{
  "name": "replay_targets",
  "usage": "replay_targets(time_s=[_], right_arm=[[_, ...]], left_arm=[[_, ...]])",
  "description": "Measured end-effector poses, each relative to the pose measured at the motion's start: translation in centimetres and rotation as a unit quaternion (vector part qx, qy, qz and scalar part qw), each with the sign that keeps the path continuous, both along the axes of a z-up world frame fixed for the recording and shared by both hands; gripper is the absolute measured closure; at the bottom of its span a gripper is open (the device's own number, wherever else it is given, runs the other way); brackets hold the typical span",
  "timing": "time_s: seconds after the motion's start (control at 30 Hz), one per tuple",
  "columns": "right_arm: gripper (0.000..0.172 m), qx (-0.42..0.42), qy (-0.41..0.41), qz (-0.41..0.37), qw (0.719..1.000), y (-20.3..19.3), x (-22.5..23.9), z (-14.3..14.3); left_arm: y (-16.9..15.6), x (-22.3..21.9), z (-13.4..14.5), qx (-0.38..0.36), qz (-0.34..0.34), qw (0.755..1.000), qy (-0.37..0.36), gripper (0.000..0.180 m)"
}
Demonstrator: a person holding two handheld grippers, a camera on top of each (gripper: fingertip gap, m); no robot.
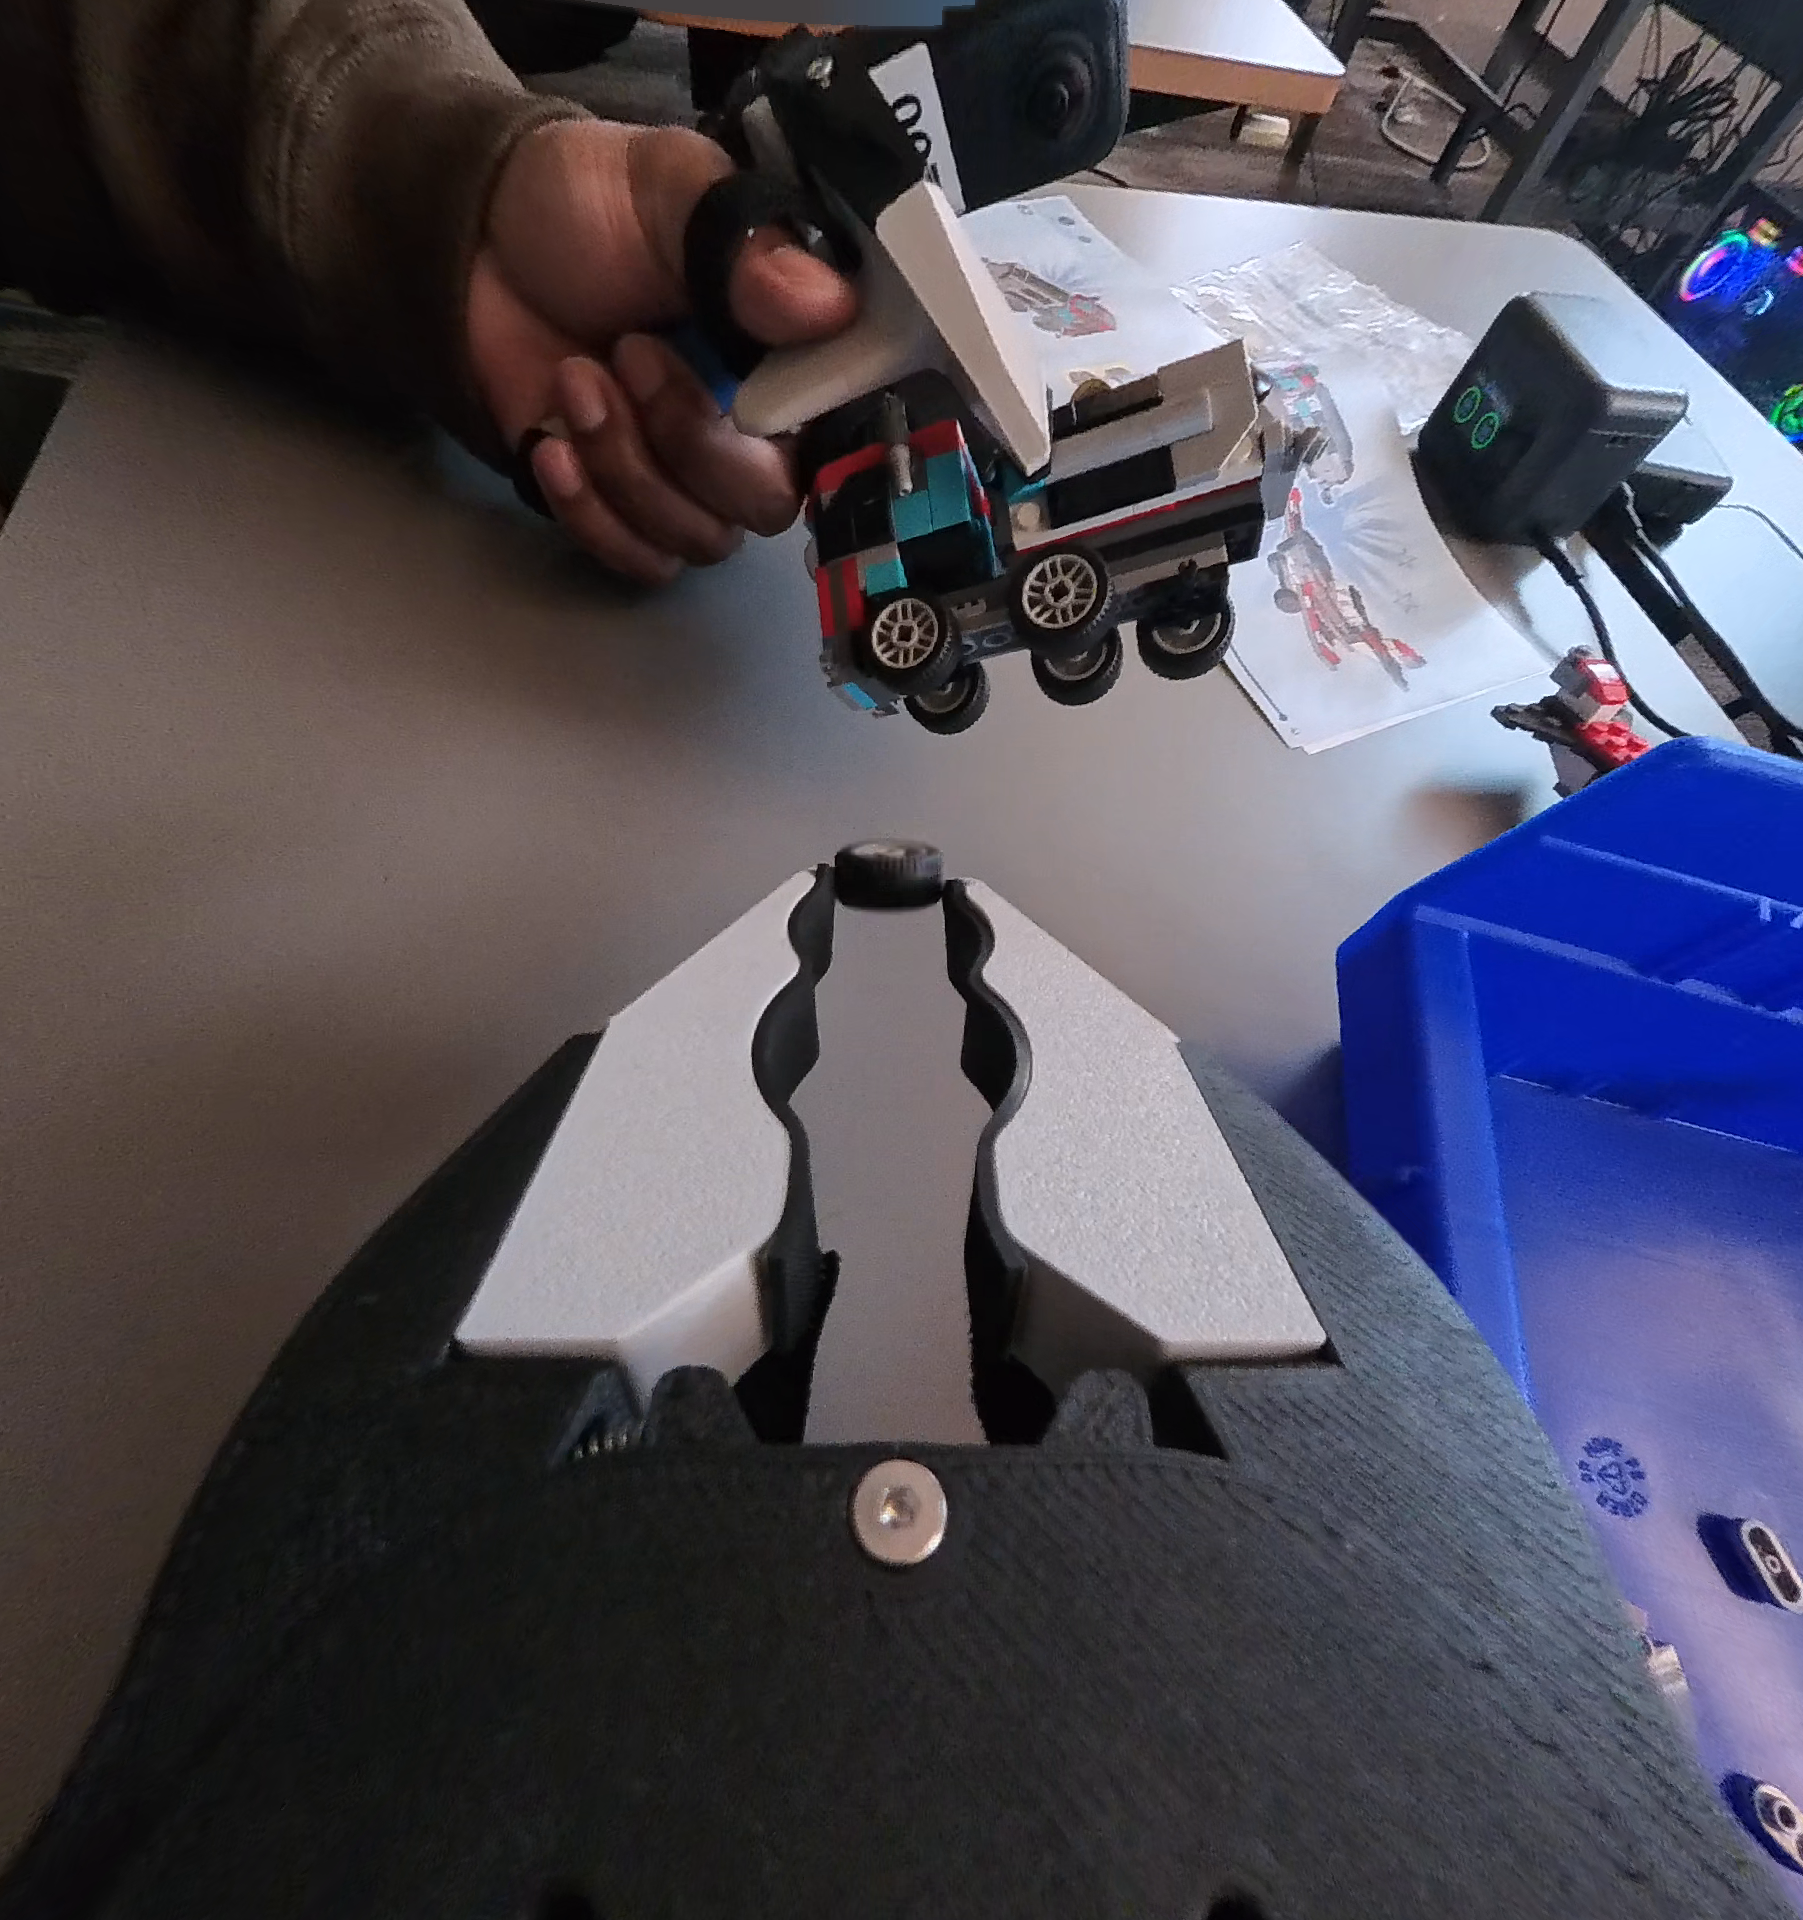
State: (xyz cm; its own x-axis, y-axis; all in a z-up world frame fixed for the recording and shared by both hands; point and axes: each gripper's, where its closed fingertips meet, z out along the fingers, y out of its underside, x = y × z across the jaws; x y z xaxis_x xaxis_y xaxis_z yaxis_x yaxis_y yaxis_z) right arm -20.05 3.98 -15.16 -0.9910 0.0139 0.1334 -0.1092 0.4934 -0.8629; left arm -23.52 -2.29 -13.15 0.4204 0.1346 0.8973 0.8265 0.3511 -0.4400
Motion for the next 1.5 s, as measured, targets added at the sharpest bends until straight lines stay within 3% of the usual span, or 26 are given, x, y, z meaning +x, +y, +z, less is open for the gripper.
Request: replay_targets(time_s=[0.23,0.6,0.8,1.1,1.2,1.3,1.4,1.5], right_arm=[[0.150,0.001,-0.008,-0.017,1.000,0.5,-0.7,0.1],[0.145,0.094,-0.051,0.003,0.994,1.2,0.5,-3.5],[0.143,0.105,-0.061,0.015,0.992,0.4,1.5,-4.1],[0.150,0.145,-0.050,0.012,0.988,0.0,1.6,-5.7],[0.150,0.099,-0.043,-0.013,0.994,-0.2,0.4,-4.0],[0.150,-0.032,-0.030,-0.051,0.998,-1.1,-1.7,0.6],[0.150,-0.182,-0.013,-0.089,0.979,-1.8,-3.5,5.4],[0.150,-0.258,0.009,-0.102,0.961,-3.0,-3.9,7.2]], left_arm=[[-0.2,-0.2,0.0,0.001,0.007,1.000,-0.002,0.141],[-0.2,-0.2,-0.1,0.000,0.010,1.000,-0.003,0.141],[-0.2,-0.2,-0.2,-0.001,0.013,1.000,-0.009,0.141],[0.2,0.2,-0.2,0.019,0.007,0.999,-0.031,0.141],[0.3,0.3,0.0,0.029,0.009,0.999,-0.031,0.140],[0.4,0.4,0.2,0.024,0.019,0.999,-0.016,0.141],[0.5,0.5,0.6,-0.005,0.034,0.999,0.031,0.141],[0.7,0.8,1.2,-0.034,0.056,0.994,0.085,0.141]])
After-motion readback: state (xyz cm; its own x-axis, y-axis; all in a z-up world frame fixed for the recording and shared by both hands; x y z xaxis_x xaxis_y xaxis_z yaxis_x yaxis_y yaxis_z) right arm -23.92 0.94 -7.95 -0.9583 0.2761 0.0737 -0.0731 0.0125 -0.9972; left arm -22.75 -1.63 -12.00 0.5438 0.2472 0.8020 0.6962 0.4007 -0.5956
